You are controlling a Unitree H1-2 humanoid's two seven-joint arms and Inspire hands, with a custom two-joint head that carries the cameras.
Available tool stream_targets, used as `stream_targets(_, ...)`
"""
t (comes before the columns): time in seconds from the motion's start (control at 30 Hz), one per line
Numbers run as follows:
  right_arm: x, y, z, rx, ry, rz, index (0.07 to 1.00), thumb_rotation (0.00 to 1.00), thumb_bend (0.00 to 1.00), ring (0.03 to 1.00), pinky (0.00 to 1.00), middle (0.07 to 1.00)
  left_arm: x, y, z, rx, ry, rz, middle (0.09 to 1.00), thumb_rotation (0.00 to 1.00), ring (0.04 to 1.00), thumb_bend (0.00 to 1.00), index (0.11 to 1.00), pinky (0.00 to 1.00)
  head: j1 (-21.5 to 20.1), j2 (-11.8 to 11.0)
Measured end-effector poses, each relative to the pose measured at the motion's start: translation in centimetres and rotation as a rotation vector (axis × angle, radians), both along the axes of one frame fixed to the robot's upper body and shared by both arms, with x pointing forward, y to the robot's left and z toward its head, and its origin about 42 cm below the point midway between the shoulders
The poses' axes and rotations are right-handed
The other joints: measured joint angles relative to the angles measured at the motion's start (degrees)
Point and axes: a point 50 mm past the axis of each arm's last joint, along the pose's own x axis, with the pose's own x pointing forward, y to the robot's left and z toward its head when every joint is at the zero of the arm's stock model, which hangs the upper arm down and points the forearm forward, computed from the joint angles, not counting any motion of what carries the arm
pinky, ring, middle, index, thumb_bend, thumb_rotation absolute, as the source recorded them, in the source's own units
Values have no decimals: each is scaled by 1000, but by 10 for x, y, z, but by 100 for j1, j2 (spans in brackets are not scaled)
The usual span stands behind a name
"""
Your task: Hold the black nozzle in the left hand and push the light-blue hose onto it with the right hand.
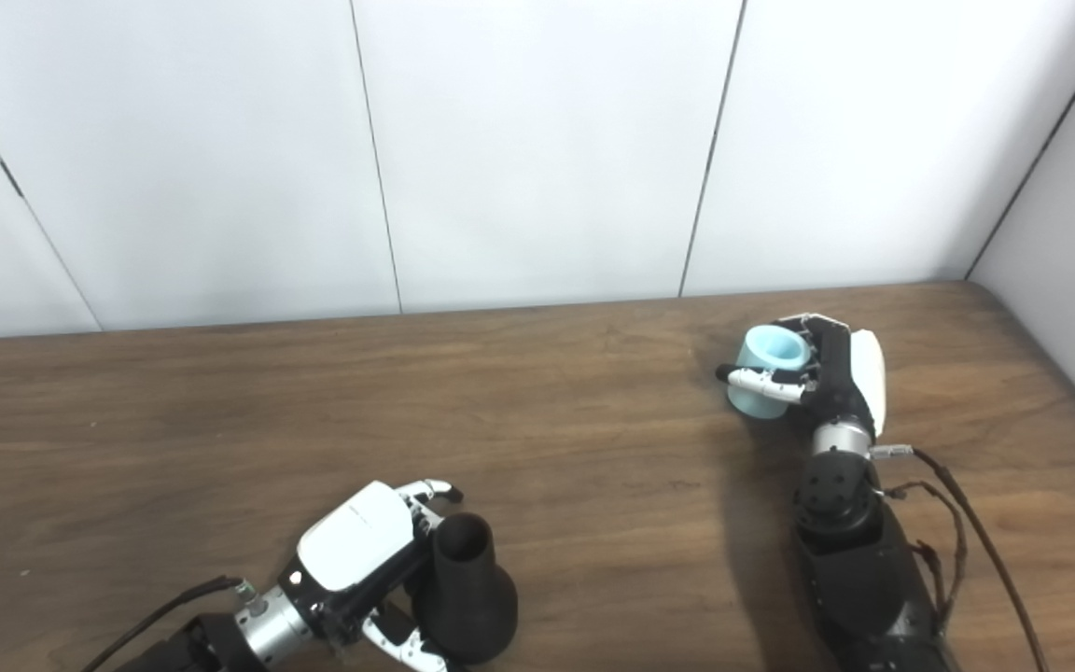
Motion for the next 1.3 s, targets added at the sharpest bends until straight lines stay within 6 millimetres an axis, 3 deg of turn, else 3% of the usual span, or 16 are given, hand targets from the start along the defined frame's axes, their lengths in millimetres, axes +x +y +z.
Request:
stream_targets(0.4,-4,4,6,-2,-41,35,496,0,519,432,378,486,0,-1,0,-1,-1,-2,474,0,525,524,496,786,193,88)
stream_targets(0.63,-25,33,49,2,-136,183,514,0,518,415,341,471,0,-1,0,-1,0,-2,442,0,524,522,510,777,272,184)
stream_targets(0.83,-42,66,92,-42,-186,283,529,0,515,393,313,479,4,-4,-2,5,-1,-11,428,0,466,522,504,765,220,185)
stream_targets(1.3,-63,81,118,-127,-253,470,543,0,511,369,284,490,11,-4,-3,15,-26,-24,425,0,446,521,509,752,211,167)
